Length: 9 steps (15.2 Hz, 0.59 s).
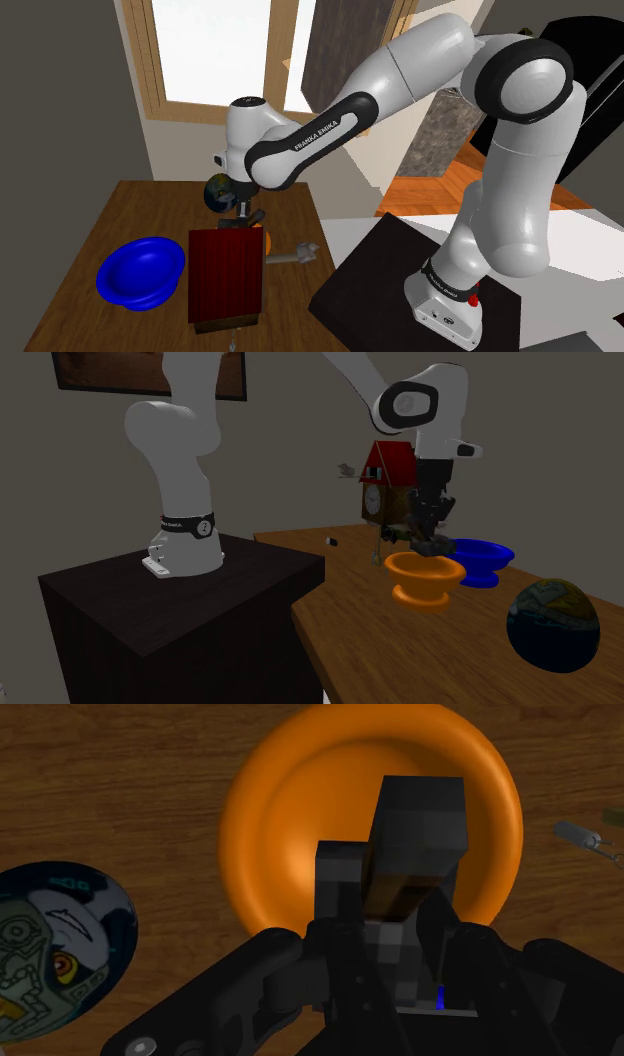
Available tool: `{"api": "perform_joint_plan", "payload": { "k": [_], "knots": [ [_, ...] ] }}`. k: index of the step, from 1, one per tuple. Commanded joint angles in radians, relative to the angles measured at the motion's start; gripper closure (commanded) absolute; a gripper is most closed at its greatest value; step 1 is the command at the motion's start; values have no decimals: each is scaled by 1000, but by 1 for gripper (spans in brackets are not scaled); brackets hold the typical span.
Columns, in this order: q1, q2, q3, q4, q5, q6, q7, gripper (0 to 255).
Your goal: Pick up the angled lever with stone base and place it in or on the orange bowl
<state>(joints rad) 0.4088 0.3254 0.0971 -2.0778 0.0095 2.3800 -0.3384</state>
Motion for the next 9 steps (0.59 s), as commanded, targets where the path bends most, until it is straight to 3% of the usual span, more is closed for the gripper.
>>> {"api": "perform_joint_plan", "payload": {
  "k": [1,9],
  "knots": [
    [2,19,-1,-1,-2,21,2,255],
    [3,47,-2,-5,-5,53,3,255]
  ]
}}
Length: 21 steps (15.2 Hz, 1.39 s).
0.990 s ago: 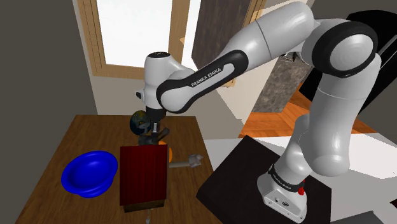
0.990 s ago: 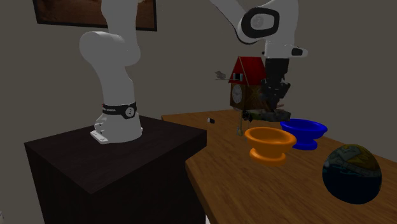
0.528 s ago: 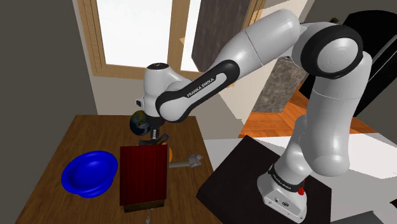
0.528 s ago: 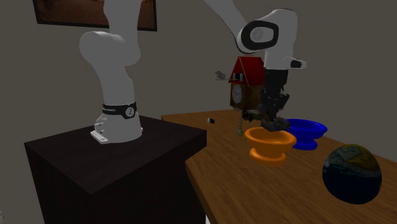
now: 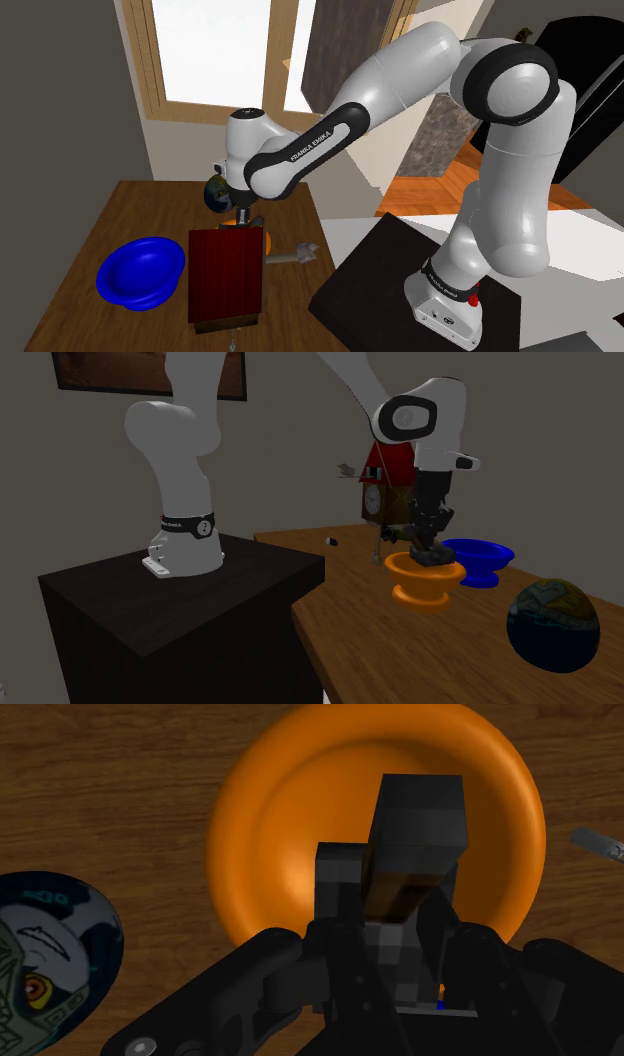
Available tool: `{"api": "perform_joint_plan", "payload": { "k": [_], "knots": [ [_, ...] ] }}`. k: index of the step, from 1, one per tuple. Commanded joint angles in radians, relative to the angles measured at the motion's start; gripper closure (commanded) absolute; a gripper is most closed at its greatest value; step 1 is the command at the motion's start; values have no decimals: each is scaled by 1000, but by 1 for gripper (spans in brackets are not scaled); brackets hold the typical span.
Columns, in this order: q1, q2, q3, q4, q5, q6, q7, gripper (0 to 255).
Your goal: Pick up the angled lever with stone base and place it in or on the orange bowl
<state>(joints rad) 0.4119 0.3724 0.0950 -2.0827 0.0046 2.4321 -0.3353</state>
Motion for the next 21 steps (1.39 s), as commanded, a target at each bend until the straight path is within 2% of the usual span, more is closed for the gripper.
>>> {"api": "perform_joint_plan", "payload": {
  "k": [1,3,4,9,13,21],
  "knots": [
    [0,0,0,0,0,1,0,255],
    [0,0,0,0,0,1,0,255],
    [0,0,0,0,0,1,0,0],
    [0,0,0,0,0,1,0,0],
    [-6,-86,4,22,9,-107,-6,0],
    [-6,-86,3,22,9,-107,-6,0]
  ]
}}
